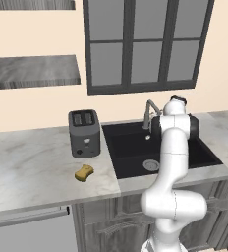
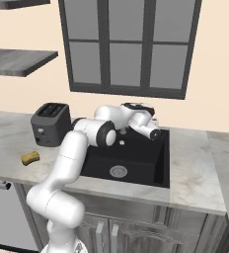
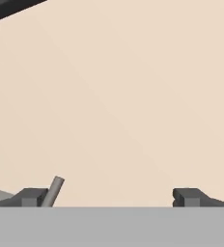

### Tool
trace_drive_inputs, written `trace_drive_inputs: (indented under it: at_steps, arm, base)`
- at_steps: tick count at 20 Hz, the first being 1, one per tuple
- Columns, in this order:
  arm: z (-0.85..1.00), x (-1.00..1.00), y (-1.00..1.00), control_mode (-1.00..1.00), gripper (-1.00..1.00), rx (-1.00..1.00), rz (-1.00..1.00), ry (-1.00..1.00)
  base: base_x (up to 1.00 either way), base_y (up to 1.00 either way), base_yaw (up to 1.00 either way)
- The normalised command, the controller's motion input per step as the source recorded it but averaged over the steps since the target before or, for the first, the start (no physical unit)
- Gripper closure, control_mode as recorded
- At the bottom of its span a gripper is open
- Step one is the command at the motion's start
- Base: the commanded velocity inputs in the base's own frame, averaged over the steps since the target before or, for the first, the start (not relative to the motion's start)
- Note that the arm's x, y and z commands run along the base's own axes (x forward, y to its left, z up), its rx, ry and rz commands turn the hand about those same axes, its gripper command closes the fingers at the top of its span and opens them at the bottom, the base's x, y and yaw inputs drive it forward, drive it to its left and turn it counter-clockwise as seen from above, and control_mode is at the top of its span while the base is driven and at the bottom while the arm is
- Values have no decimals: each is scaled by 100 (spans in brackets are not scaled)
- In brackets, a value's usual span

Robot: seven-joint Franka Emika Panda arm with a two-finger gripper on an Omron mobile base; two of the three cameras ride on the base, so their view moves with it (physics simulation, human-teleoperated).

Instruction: Soak the sponge with water for a few seconds and then drop it inside the sink.

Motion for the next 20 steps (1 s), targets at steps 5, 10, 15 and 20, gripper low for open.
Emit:
trace_drive_inputs:
  at_steps: [5,10,15,20]
  arm:
    - [-36,7,-33,-100,-100,1,-3,0]
    - [-35,6,-36,-100,-100,1,-3,0]
    - [-36,6,-34,-100,-100,0,-4,0]
    - [-40,3,-36,-100,-100,1,-3,0]
  base:
    - [0,0,0]
    - [0,0,0]
    - [0,0,0]
    - [0,0,0]
